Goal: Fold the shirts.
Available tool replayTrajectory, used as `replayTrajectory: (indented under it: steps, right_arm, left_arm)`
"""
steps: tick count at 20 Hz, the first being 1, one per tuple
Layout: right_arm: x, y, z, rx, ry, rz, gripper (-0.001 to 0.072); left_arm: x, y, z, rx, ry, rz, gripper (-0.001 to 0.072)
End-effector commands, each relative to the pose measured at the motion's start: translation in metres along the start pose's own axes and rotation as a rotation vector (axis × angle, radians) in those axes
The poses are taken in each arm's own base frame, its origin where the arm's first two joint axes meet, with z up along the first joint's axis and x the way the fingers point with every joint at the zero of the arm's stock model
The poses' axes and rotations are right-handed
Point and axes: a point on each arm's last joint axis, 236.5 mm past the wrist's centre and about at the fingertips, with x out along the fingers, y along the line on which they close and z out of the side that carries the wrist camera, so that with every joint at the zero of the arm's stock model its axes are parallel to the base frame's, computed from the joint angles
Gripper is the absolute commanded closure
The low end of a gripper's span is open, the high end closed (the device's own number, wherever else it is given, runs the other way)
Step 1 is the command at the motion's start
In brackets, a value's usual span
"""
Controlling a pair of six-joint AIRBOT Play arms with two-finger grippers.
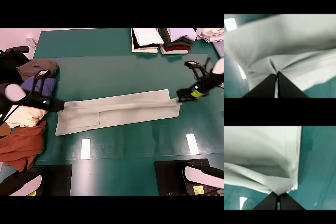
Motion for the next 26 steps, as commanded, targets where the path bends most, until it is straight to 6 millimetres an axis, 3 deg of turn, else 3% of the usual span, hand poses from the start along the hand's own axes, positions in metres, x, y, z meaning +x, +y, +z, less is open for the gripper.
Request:
replayTrajectory:
  steps: [1, 2, 3, 4, 6, 9, 11, 13, 15, 17, 21, 23, 24, 26]
  right_arm:
    - [0.022, 0.023, 0.048, 0.03, -0.022, 0.128, 0.0694]
    - [0.024, 0.027, 0.056, 0.041, -0.029, 0.163, 0.0598]
    - [0.025, 0.03, 0.065, 0.05, -0.043, 0.202, 0.0411]
    - [0.023, 0.028, 0.072, 0.054, -0.063, 0.232, 0.0319]
    - [0.015, 0.019, 0.081, 0.067, -0.106, 0.289, 0.03]
    - [0.011, -0.014, 0.061, 0.111, -0.067, 0.322, 0.018]
    - [0.022, -0.041, 0.035, 0.205, -0.013, 0.347, 0.0152]
    - [0.042, -0.055, 0.014, 0.284, 0.013, 0.408, 0.0135]
    - [0.066, -0.057, -0.006, 0.335, 0.06, 0.48, 0.0136]
    - [0.088, -0.045, -0.015, 0.36, 0.089, 0.561, 0.0137]
    - [0.111, -0.007, 0.004, 0.332, 0.067, 0.649, 0.0144]
    - [0.11, 0.007, 0.017, 0.27, 0.054, 0.627, 0.0339]
    - [0.104, 0.013, 0.025, 0.233, 0.037, 0.619, 0.0574]
    - [0.076, 0.024, 0.045, 0.151, -0.021, 0.605, 0.0697]
  left_arm:
    - [0.041, 0.012, 0.025, -0.008, 0.002, 0.018, 0.0681]
    - [0.043, 0.012, 0.025, -0.013, 0.007, 0.018, 0.0614]
    - [0.043, 0.012, 0.025, -0.019, 0.007, 0.018, 0.0287]
    - [0.04, 0.011, 0.027, -0.041, 0.006, 0.017, 0.0142]
    - [0.031, 0.007, 0.032, -0.039, 0.011, 0.011, 0.0307]
    - [0.02, -0.006, 0.044, -0.053, -0.014, -0.038, 0.0682]
    - [0.02, -0.02, 0.047, -0.083, -0.027, -0.092, 0.0683]
    - [0.021, -0.038, 0.052, -0.076, -0.046, -0.131, 0.0683]
    - [0.024, -0.063, 0.051, -0.042, -0.054, -0.153, 0.0683]
    - [0.031, -0.094, 0.049, -0.016, -0.059, -0.182, 0.0683]
    - [0.053, -0.151, 0.032, 0.027, -0.031, -0.235, 0.0683]
    - [0.066, -0.173, 0.026, 0.033, -0.027, -0.261, 0.0683]
    - [0.072, -0.183, 0.029, 0.026, -0.041, -0.279, 0.0683]
    - [0.085, -0.197, 0.033, 0.008, -0.034, -0.305, 0.0683]
